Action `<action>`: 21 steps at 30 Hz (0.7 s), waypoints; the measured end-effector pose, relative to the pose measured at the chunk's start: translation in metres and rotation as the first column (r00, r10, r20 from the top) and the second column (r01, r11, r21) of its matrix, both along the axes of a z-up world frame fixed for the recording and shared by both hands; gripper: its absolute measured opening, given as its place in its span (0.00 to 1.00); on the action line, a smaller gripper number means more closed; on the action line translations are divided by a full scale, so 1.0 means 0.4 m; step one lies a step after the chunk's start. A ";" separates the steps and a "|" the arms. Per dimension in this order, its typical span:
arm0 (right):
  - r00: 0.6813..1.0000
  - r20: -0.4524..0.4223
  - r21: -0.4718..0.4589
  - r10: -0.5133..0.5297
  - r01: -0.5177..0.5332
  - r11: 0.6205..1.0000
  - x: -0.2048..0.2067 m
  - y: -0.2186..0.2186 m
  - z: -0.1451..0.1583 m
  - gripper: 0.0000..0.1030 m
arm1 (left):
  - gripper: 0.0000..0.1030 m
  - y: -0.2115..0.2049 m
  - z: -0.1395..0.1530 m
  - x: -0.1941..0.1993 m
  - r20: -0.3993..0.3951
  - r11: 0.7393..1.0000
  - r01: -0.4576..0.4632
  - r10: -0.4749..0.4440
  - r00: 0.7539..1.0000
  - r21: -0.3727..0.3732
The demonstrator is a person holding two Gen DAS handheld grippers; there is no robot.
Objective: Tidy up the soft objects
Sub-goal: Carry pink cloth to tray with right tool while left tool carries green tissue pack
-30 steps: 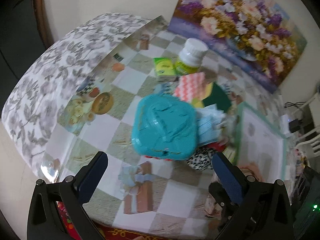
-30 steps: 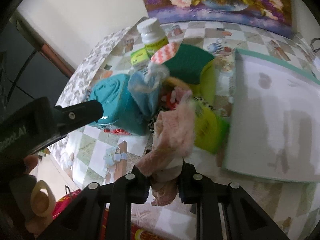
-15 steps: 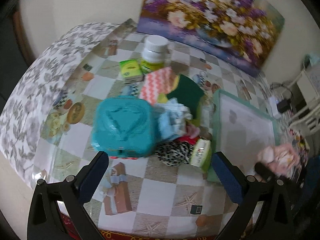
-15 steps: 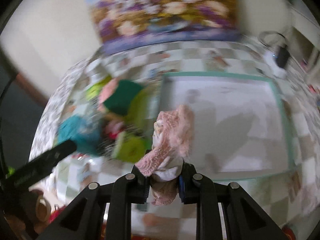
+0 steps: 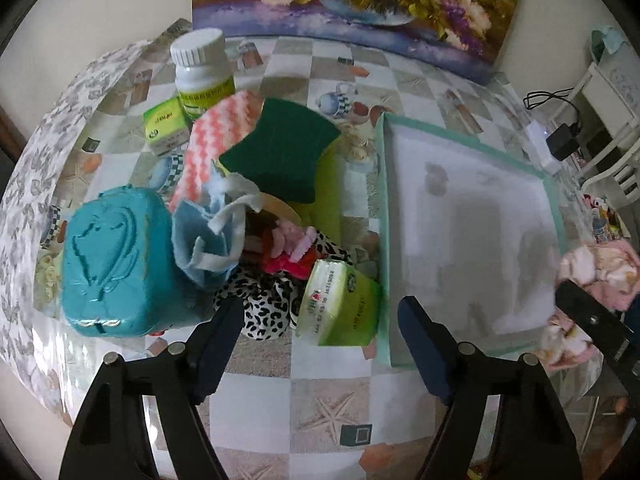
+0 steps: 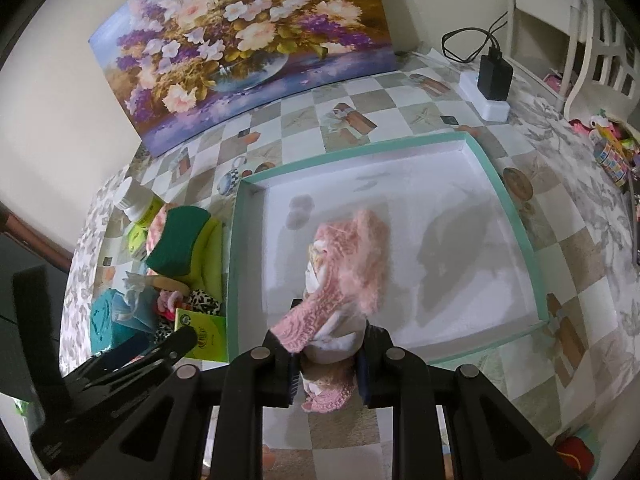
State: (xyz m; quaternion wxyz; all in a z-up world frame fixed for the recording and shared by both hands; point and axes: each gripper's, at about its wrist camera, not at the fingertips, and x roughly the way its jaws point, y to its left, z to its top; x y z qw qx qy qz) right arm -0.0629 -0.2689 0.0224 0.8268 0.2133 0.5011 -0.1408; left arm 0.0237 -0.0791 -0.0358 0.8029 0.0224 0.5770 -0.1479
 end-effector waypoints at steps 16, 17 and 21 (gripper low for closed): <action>1.000 0.019 0.012 0.006 -0.006 1.000 -0.003 -0.007 0.007 0.23 | 0.27 0.008 -0.019 0.014 -0.055 0.999 -0.009 0.007 0.998 -0.048; 1.000 0.021 0.014 0.003 -0.003 1.000 -0.004 -0.009 0.008 0.23 | 0.27 0.012 -0.010 0.013 -0.050 0.998 -0.012 0.009 0.999 -0.057; 0.999 0.034 0.023 -0.005 0.004 1.000 -0.006 -0.016 0.013 0.23 | 0.26 0.027 0.033 0.006 -0.009 0.996 -0.015 0.015 1.000 -0.093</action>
